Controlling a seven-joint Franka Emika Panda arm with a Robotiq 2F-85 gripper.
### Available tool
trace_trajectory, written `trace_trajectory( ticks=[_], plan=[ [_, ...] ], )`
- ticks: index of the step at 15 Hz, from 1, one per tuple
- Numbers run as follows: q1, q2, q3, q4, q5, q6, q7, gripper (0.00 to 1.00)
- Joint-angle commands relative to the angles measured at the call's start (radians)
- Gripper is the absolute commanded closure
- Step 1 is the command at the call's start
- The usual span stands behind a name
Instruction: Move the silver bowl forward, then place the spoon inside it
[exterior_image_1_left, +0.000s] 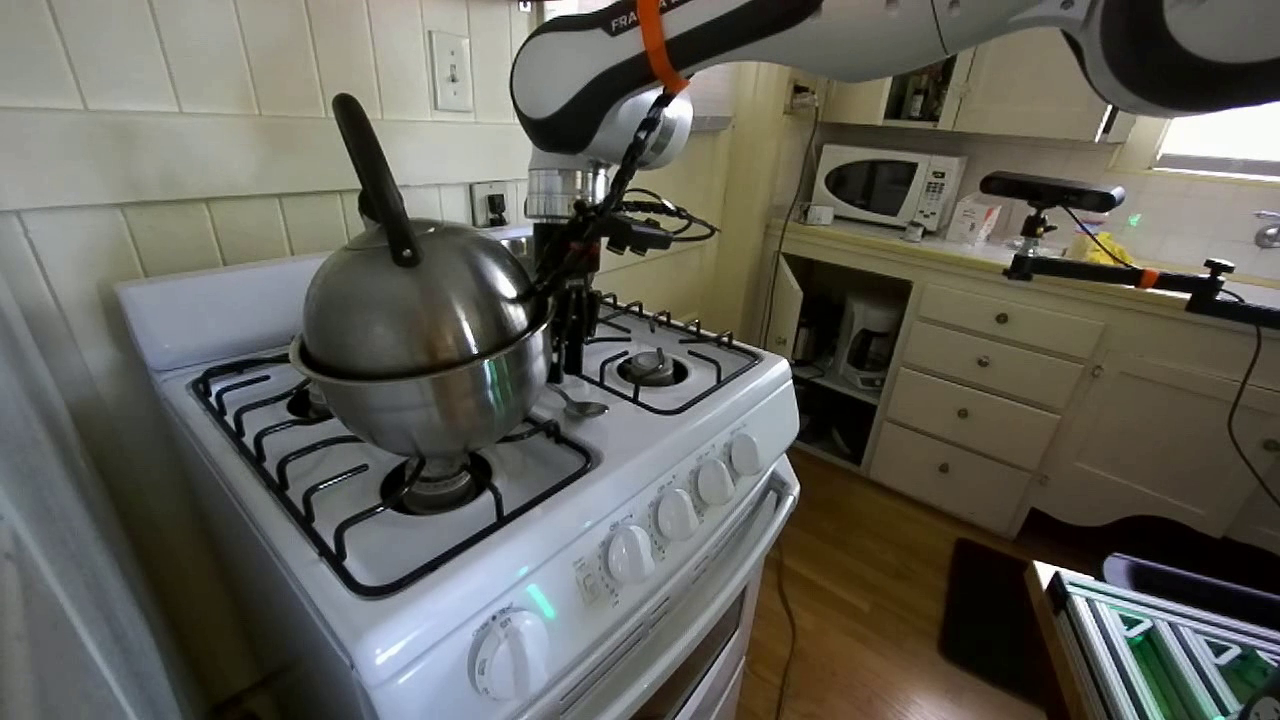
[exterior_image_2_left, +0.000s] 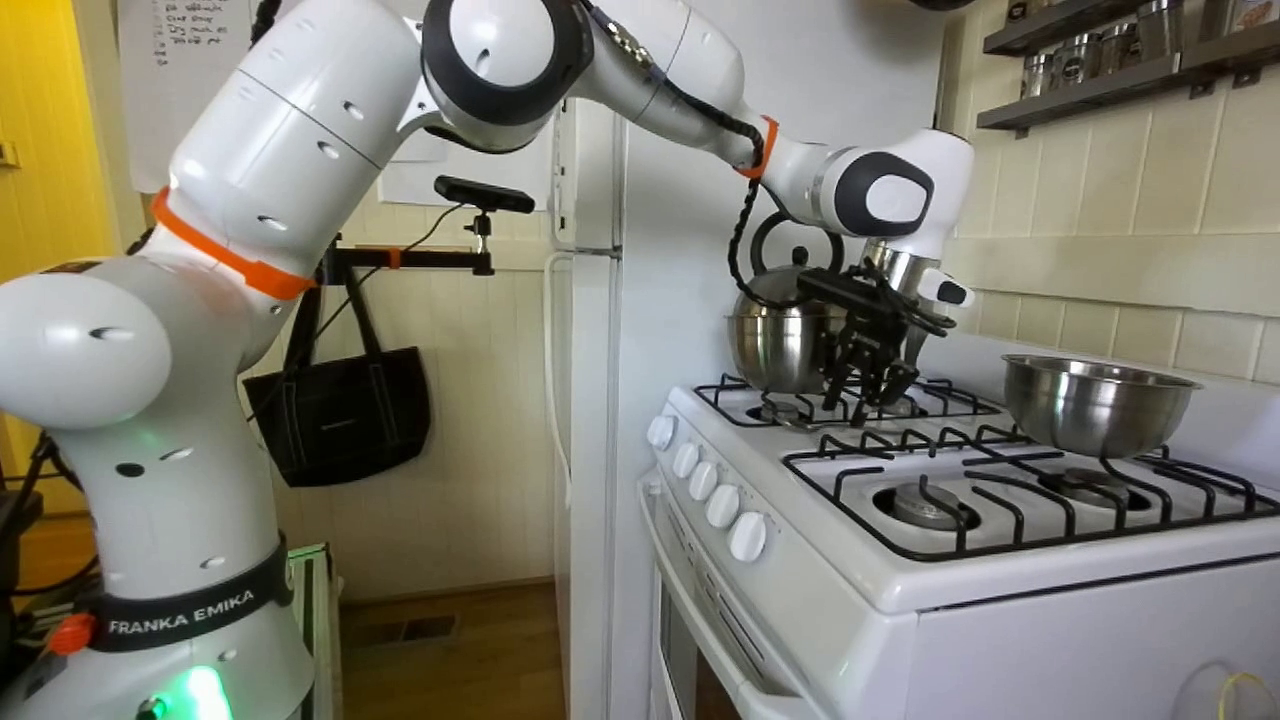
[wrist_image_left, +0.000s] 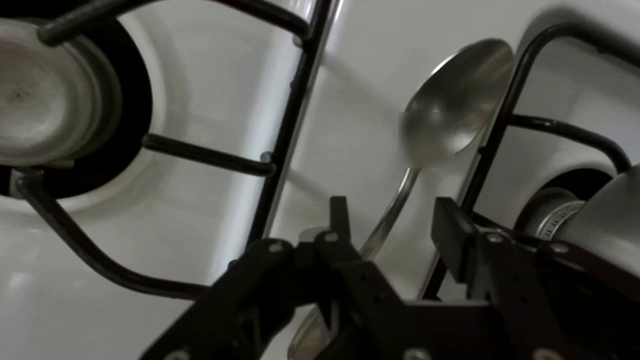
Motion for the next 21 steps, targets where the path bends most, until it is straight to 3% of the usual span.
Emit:
trace_trajectory(
  ticks=[1, 4, 5, 8, 16, 17, 19, 20, 21],
  plan=[
    [0.01, 0.042, -0.001, 0.058, -0.021, -0.058, 0.02, 0.52],
    [0.01, 0.055, 0.001, 0.074, -0.026, -0.074, 0.019, 0.61],
    [0.01, 0.057, 0.001, 0.075, -0.027, -0.075, 0.02, 0.59],
    [0.009, 0.062, 0.001, 0.083, -0.027, -0.08, 0.023, 0.77],
    [0.01, 0.064, 0.0, 0.084, -0.022, -0.087, 0.035, 0.68],
    [0.01, 0.063, 0.0, 0.085, -0.021, -0.087, 0.044, 0.69],
    [0.01, 0.063, 0.002, 0.093, -0.014, -0.089, 0.052, 0.81],
    [0.014, 0.068, 0.0, 0.102, -0.021, -0.095, 0.059, 0.77],
    [0.018, 0.079, 0.0, 0.117, -0.027, -0.105, 0.062, 0.83]
  ],
)
